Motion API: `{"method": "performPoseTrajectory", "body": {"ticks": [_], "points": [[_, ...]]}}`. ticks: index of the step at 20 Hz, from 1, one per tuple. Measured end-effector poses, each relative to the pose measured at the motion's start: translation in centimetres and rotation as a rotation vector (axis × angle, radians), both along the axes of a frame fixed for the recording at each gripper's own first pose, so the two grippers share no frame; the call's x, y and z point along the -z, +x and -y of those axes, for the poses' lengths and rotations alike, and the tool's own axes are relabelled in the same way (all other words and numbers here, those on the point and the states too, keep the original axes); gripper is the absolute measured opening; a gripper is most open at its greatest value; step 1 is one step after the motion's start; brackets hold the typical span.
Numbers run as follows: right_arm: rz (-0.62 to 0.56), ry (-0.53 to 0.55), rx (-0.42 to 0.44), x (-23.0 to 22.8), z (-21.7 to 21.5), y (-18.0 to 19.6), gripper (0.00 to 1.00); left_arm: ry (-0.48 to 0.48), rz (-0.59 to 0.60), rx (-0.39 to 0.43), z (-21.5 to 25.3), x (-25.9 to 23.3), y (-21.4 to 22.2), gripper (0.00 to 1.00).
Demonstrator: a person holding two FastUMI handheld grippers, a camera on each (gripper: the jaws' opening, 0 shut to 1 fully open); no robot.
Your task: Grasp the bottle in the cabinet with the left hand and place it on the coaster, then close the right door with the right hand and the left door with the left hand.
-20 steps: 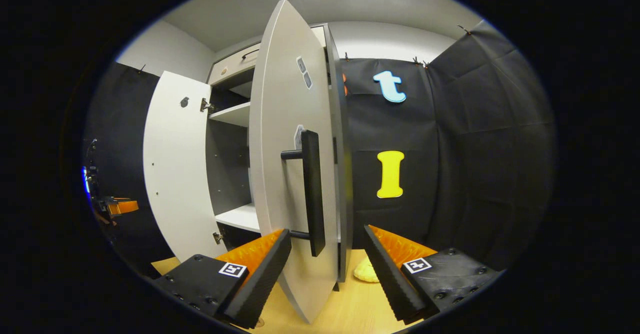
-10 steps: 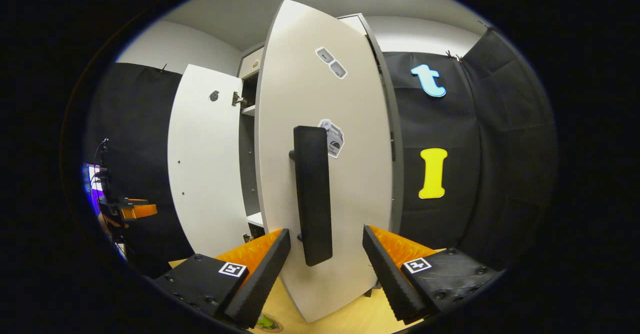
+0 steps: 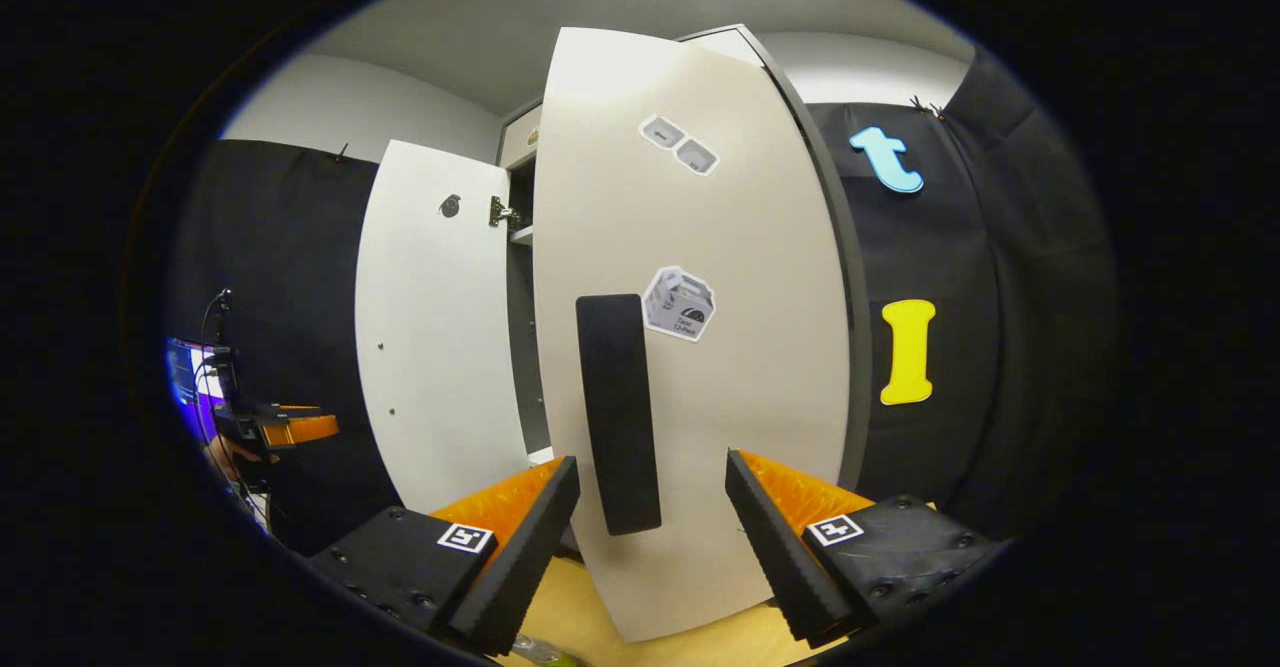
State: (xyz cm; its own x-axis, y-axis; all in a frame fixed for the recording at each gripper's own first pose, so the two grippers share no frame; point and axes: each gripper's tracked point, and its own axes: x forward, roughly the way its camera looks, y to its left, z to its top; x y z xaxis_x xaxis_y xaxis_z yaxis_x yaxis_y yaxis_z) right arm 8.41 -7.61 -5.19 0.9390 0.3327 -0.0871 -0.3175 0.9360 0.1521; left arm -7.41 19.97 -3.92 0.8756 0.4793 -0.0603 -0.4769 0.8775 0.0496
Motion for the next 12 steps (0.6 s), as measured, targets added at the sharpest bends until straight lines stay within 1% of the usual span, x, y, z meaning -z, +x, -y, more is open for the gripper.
{"method": "performPoseTrajectory", "body": {"ticks": [2, 5, 6, 8, 11, 12], "points": [[-0.008, -0.002, 0.026, 0.1, 0.8, -0.7, 0.98, -0.002, 0.005, 0.022, -0.8, -0.1, 1.1, 0.94], [-0.005, -0.014, 0.062, -0.2, 1.5, -1.6, 0.98, -0.03, 0.025, 0.071, -1.2, -0.1, 3.2, 0.94], [-0.004, -0.02, 0.074, -0.3, 1.7, -1.9, 0.98, -0.035, 0.03, 0.085, -1.3, 0.0, 3.7, 0.92], [-0.006, -0.026, 0.098, -0.4, 2.1, -2.3, 0.98, -0.035, 0.03, 0.104, -1.6, 0.2, 4.6, 0.92], [-0.017, -0.029, 0.131, -0.1, 2.6, -2.8, 0.98, -0.042, 0.035, 0.125, -1.9, 0.2, 4.8, 0.92], [-0.025, -0.031, 0.143, 0.1, 2.8, -2.8, 0.98, -0.047, 0.037, 0.138, -1.9, 0.2, 4.9, 0.94]]}}
